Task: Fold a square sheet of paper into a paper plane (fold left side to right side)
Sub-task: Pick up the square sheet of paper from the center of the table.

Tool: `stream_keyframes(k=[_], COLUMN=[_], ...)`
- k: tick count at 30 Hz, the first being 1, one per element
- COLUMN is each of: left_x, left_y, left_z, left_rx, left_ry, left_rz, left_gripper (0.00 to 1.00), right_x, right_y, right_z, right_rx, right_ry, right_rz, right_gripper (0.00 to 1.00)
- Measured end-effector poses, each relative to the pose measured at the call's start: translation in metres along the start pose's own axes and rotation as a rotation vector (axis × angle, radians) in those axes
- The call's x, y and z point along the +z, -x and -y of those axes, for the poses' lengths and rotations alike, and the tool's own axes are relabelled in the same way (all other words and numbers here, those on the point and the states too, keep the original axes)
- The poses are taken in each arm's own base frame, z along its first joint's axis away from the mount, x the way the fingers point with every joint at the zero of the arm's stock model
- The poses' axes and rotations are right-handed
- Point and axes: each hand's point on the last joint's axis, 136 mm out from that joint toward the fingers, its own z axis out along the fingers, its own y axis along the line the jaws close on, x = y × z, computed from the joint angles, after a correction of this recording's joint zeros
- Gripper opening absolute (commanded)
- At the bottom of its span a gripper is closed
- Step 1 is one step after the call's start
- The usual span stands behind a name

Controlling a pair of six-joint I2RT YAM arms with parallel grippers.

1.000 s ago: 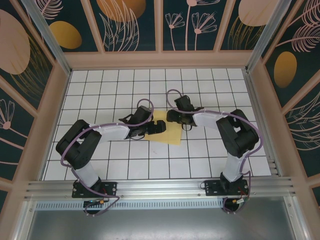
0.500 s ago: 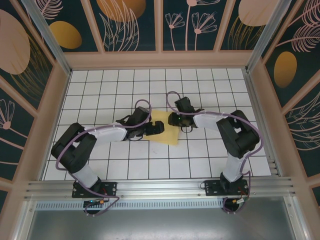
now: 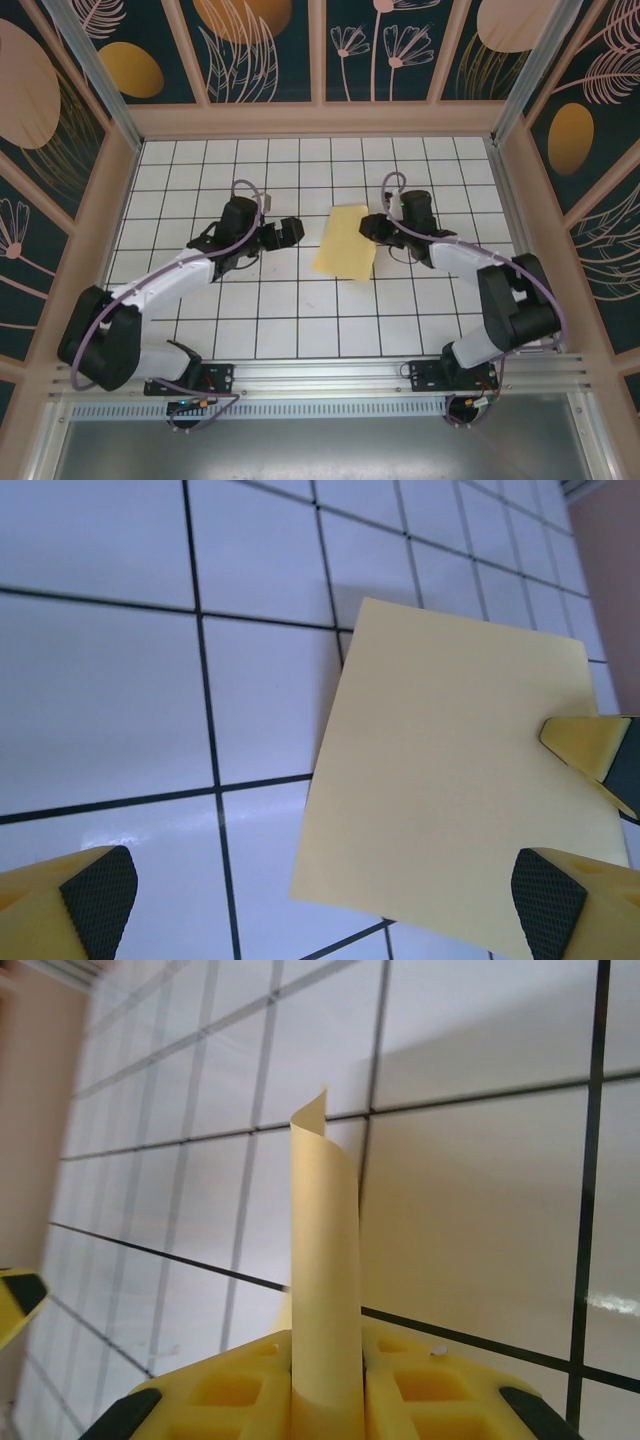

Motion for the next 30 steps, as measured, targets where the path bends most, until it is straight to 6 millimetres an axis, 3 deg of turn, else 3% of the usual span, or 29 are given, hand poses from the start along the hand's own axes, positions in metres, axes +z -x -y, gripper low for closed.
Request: stream_keyframes(k=[3, 6, 12, 18, 24, 30], left_x=[-0.02, -0.04, -0.08, -0.117, -0.137, -0.141], left_y=[0.015, 0.028, 0.05, 0.061, 0.061, 0.057], left_z=[0.024, 0.05, 0.108, 0.159, 0.185, 0.192], left_rx=[0.061, 0.122, 0.248, 0.382, 0.463, 0.492], left_ry=[-0.089, -0.186, -0.415, -0.633, -0.766, -0.817], left_rz=[0.059, 0.117, 0.212, 0.265, 0.269, 0.249], left_gripper=[0.98, 0.98, 0.99, 0.99, 0.98, 0.98], right_x=[-0.028, -0.059, -0.116, -0.163, -0.19, -0.197], right_y=[0.019, 0.034, 0.048, 0.058, 0.048, 0.035], right_z=[-0.022, -0.058, -0.133, -0.195, -0.247, -0.269], right_rx=[-0.04, -0.125, -0.291, -0.439, -0.555, -0.601], right_ry=[0.101, 0.214, 0.421, 0.58, 0.71, 0.78], right_rz=[0.064, 0.127, 0.192, 0.227, 0.213, 0.192], right_gripper=[0.22, 0.22, 0.21, 0.21, 0.21, 0.21])
